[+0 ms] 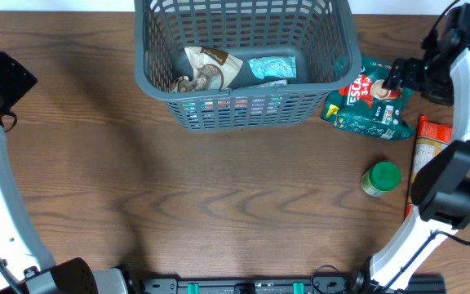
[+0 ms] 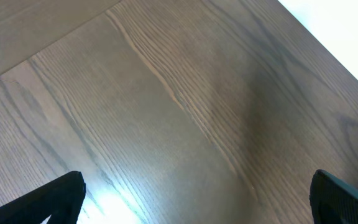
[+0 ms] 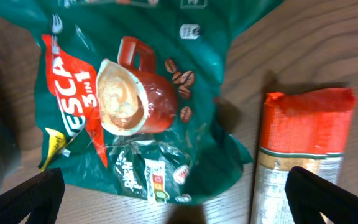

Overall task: Pack container
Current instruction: 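Lower the right gripper onto the Nescafé pouch and grasp it, then lift the Nescafé pouch with the right gripper and carry it over the basket, then drop the Nescafé pouch into the basket and open the right gripper, then move the right gripper back toward the spaghetti pack on the table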

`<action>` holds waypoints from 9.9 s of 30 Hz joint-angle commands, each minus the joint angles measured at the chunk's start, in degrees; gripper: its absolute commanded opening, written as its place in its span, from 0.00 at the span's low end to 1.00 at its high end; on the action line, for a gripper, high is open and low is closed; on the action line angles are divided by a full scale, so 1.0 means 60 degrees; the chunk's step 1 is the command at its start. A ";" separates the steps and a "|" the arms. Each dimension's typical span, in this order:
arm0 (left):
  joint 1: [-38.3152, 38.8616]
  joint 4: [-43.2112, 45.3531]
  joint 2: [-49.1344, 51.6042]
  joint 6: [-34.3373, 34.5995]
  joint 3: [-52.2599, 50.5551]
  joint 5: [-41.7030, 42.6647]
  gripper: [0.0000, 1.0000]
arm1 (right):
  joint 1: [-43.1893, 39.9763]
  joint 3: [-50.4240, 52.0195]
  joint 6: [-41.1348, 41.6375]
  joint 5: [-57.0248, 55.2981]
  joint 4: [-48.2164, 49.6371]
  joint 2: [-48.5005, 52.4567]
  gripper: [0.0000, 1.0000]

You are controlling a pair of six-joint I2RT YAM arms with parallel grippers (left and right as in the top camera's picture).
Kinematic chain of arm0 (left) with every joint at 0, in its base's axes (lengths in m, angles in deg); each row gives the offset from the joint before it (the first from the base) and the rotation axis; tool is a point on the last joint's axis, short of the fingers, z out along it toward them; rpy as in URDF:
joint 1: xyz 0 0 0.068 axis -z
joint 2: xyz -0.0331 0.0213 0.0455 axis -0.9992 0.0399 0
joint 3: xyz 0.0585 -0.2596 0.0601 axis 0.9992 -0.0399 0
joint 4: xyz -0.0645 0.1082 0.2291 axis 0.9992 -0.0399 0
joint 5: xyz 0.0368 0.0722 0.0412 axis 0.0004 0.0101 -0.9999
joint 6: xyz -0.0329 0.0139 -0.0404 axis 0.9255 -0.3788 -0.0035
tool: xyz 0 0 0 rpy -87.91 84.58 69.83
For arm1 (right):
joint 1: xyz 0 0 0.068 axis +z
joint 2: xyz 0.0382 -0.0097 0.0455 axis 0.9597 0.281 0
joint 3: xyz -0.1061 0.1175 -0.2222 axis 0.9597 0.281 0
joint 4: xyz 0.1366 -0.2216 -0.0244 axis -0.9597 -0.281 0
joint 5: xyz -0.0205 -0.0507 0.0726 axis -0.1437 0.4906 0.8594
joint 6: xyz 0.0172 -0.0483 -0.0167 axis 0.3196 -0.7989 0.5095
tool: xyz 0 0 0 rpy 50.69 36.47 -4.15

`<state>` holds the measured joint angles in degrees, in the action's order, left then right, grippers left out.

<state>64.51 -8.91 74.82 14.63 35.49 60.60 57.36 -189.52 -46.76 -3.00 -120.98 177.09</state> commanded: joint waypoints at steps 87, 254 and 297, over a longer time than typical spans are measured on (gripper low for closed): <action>-0.0040 -0.0025 -0.0011 0.0055 -0.0029 -0.0117 0.99 | 0.0590 0.2809 0.0317 -0.0244 0.1665 0.1894 0.01; -0.0040 -0.0025 -0.0011 0.0055 -0.0029 -0.0117 0.99 | 0.2546 -0.9005 0.2379 -0.2532 -0.4404 0.0284 0.99; -0.0040 -0.0025 -0.0011 0.0055 -0.0029 -0.0117 0.99 | -0.1650 0.2357 0.1370 -0.2710 -0.2769 -0.8000 0.99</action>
<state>64.51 -8.91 74.82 14.63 35.49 60.60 48.25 -180.34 -38.00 -18.69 -138.67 131.82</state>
